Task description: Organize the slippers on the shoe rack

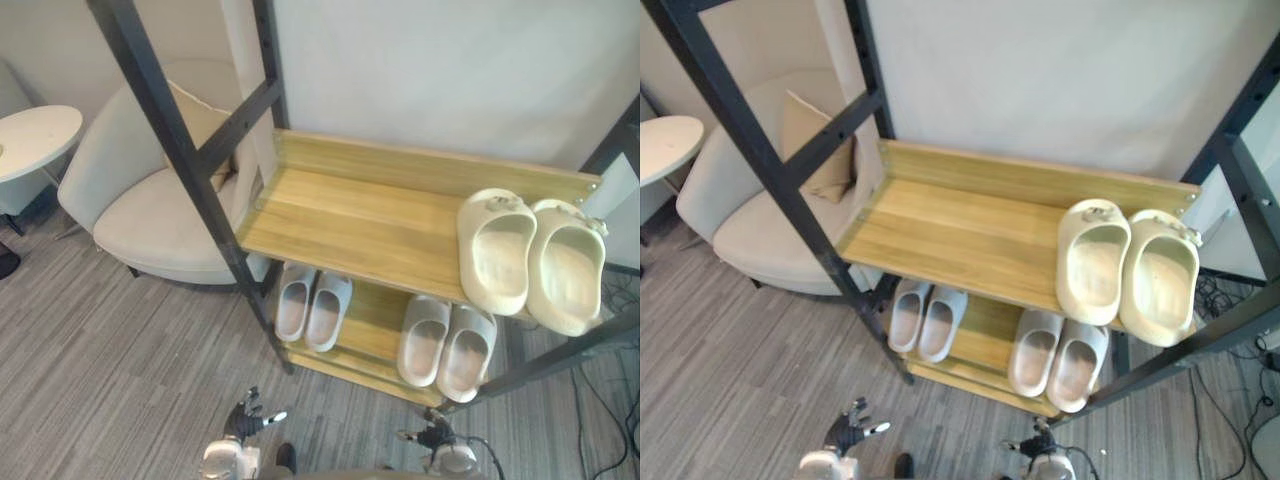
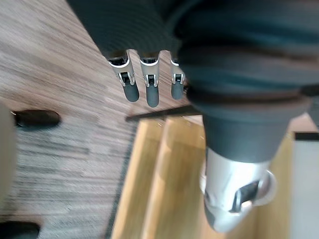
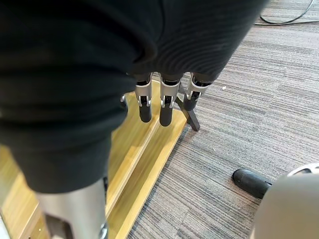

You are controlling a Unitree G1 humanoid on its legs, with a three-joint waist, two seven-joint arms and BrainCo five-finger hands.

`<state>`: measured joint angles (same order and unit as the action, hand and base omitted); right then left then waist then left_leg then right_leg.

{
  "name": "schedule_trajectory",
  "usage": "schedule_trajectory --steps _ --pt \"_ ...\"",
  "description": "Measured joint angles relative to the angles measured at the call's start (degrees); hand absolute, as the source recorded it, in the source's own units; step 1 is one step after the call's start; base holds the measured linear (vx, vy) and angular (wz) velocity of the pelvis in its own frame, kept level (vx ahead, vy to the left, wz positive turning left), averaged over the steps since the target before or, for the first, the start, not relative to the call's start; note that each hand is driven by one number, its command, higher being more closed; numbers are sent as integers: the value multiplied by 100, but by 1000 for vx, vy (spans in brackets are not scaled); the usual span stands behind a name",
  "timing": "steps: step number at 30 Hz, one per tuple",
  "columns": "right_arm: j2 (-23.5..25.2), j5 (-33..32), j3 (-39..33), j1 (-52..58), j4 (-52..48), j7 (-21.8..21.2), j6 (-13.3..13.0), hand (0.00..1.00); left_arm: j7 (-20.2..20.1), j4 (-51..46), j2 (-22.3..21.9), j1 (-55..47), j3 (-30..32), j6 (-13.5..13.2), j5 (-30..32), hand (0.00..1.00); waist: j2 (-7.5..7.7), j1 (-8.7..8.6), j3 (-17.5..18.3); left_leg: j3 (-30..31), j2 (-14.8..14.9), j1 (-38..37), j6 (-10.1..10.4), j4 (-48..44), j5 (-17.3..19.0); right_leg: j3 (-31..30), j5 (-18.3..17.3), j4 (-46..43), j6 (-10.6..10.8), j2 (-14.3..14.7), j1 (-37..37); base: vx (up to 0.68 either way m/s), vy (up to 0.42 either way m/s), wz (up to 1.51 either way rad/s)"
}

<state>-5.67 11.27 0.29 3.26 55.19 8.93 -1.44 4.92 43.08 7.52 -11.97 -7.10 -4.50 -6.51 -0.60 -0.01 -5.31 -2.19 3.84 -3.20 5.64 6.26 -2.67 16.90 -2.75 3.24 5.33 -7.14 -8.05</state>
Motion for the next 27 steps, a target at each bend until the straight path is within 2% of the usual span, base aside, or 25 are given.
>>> schedule_trajectory --steps 8,10,11,12,13,14,15,17,18,19,22,23,25,26,27 --pt "90 1 6 -135 212 12 -11 0 271 436 -207 111 382 4 387 0 30 33 6 -142 21 -85 1 0 62 -163 -81 -189 8 -13 105 -11 -2 -9" --pt "86 1 -1 -165 214 13 -7 0 274 468 -238 121 473 -2 424 0 53 56 -10 -196 -33 -84 -78 -27 151 -185 -466 -881 52 -179 447 9 39 -10" --pt "96 -3 -20 -205 207 17 2 0 290 485 -230 160 523 -1 431 0 108 49 -71 -146 -173 -75 -87 -32 176 -242 -783 -1657 145 -407 717 35 45 12" --pt "84 -1 -16 -238 203 17 9 0 313 497 -230 188 521 9 444 0 115 50 -109 -26 -192 -73 -94 -31 175 -343 -864 -2006 126 -464 855 20 40 42" --pt "72 -7 -18 -307 160 19 18 0 388 508 -233 246 505 25 537 0 124 29 -185 152 -288 -45 -163 -49 169 -664 -906 -2889 111 -569 1232 4 18 62" --pt "76 -8 -17 -343 160 19 28 0 391 506 -218 272 501 26 550 0 139 0 -212 329 -325 -9 -160 -104 126 -922 -890 -3216 75 -566 1336 24 -2 111" --pt "77 -10 -8 -338 156 21 30 0 400 509 -187 314 503 36 628 0 112 -5 -233 642 -338 66 -171 -176 117 -1338 -1025 -3429 -8 -486 1467 80 -98 140" --pt "116 -18 2 -337 181 20 43 0 496 498 -142 436 588 41 652 0 295 6 -206 1255 -518 358 -117 -247 -27 -2313 -1385 -2988 -101 -134 1383 76 -219 171" --pt "97 -25 -3 -338 192 23 49 0 518 505 -150 447 617 41 650 0 357 18 -191 1403 -587 453 -85 -246 -65 -2380 -1512 -2858 -95 -176 1310 30 -201 134" --pt "87 -65 -1 -415 192 29 48 0 516 513 -157 467 621 42 651 0 339 86 -229 1578 -631 542 -38 -247 -113 -2285 -1583 -2605 -85 -181 1179 -5 -168 89" --pt "37 -129 9 -643 192 60 45 0 518 600 -385 497 654 50 648 0 -42 149 -401 2040 -512 905 91 -363 -241 -1684 -1532 -2054 -121 -47 894 -34 -135 91" --pt "81 -130 14 -616 190 66 49 0 513 577 -446 513 788 38 645 0 -85 176 -424 2078 -479 999 118 -454 -313 -1392 -1509 -1976 -161 -1 769 -52 -131 129" --pt "157 -186 8 -617 159 82 45 0 517 481 -485 521 793 38 640 0 -41 190 -467 1836 -535 1179 -55 -595 -620 -1021 -1454 -1969 -256 8 668 -72 -86 110" --pt "243 -248 -9 -580 83 87 46 0 514 397 -467 594 813 27 640 0 53 186 -528 1174 -501 1327 -274 -685 -637 -735 -1359 -1844 -383 -83 700 -90 -15 82" --pt "264 -253 -32 -583 -25 101 45 0 517 376 -475 639 850 45 642 0 27 177 -550 200 -390 1526 -430 -1286 -246 -535 -1357 -1754 -387 -86 647 -104 -26 94"
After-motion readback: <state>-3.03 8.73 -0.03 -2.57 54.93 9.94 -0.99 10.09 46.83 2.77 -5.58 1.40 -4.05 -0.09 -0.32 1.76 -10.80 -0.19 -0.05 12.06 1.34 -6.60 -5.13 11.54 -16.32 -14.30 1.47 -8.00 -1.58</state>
